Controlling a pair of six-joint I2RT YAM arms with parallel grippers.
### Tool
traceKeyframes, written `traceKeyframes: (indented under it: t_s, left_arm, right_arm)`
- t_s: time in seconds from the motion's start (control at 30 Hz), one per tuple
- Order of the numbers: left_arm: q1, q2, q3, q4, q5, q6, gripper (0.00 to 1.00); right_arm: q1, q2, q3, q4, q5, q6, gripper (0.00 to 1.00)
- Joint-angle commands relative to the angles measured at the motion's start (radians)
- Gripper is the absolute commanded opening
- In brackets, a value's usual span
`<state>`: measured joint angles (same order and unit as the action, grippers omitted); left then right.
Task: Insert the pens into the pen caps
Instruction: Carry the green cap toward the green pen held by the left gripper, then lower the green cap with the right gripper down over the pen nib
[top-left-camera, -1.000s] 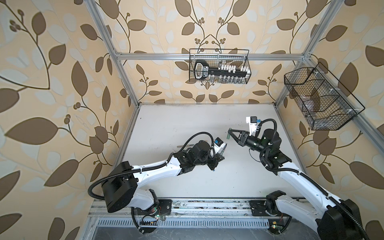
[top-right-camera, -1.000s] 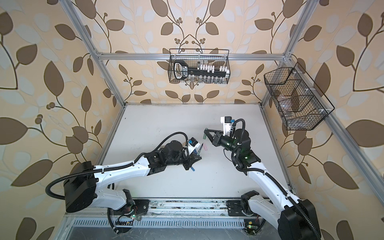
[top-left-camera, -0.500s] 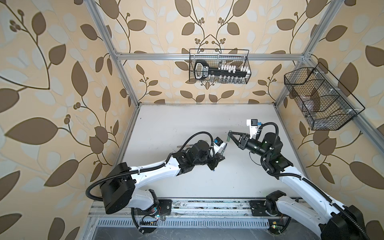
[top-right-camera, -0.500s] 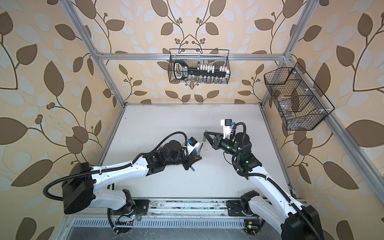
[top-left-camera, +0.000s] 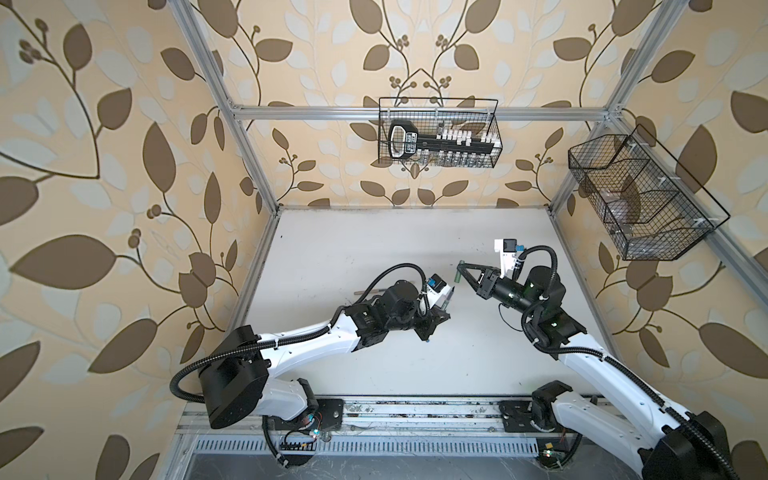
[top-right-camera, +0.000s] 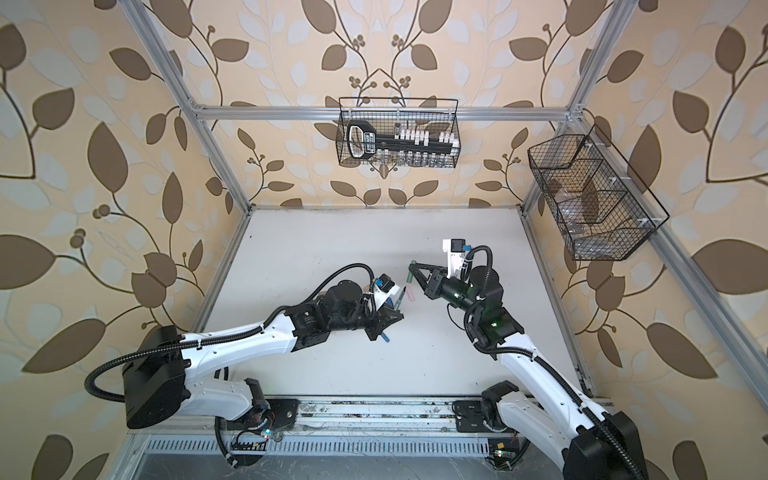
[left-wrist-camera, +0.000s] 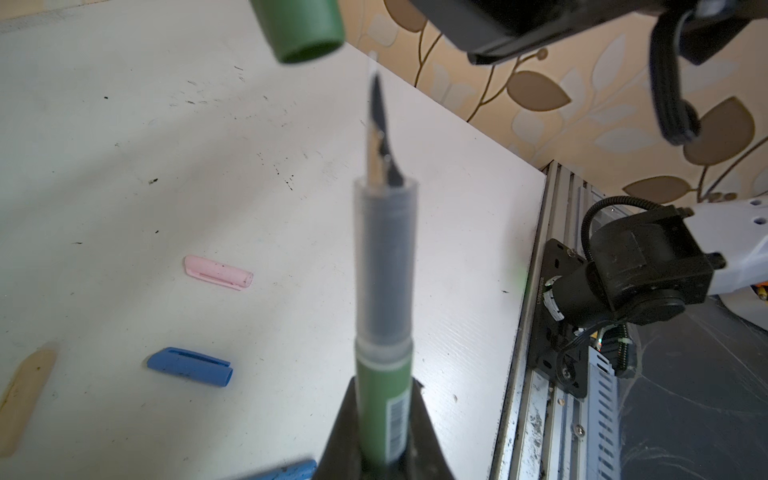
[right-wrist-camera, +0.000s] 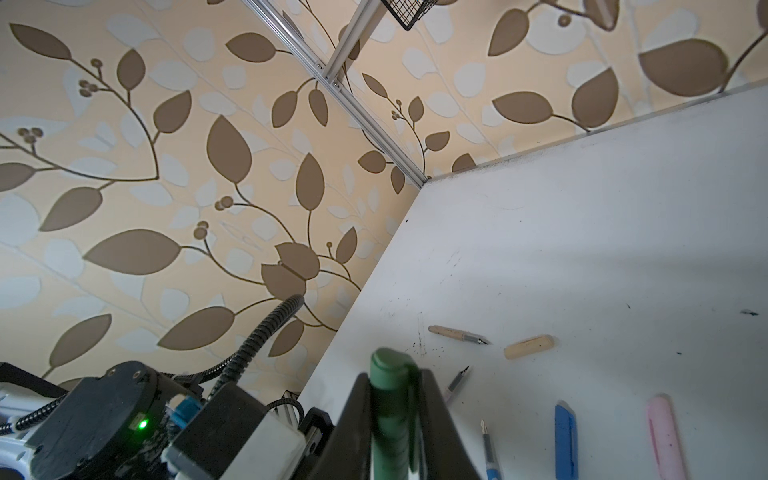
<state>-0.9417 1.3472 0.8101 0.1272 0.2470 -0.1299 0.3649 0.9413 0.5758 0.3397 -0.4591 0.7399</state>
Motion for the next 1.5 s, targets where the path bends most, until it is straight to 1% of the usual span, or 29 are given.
traceKeyframes:
  t_s: [0.0,0.17,0.4,0.67,0.93,1.47]
  left_arm:
    - [0.004,-0.032,0.039,0.020,0.019,0.007,0.00]
    - [0.003,-0.018,0.044,0.027,0.030,0.001,0.00]
    - [0.004,-0.017,0.044,0.033,0.028,0.001,0.00]
    - [0.003,-0.020,0.046,0.029,0.025,0.004,0.00]
    - [0.003,-0.031,0.044,0.029,0.020,0.007,0.00]
    - [0.003,-0.046,0.072,0.041,0.012,0.012,0.00]
  right_arm:
    - [0.009,-0.022,0.004,0.011,0.018,0.004,0.18]
    - [0.020,-0.029,0.002,0.034,0.034,0.010,0.18]
    - [0.032,-0.034,0.011,0.029,0.026,0.007,0.18]
    - [0.058,-0.041,-0.023,0.041,0.039,0.008,0.18]
    - [0.071,-0.077,-0.057,0.016,0.066,0.001,0.18]
    - [0.098,-0.114,-0.143,0.117,0.098,0.040,0.18]
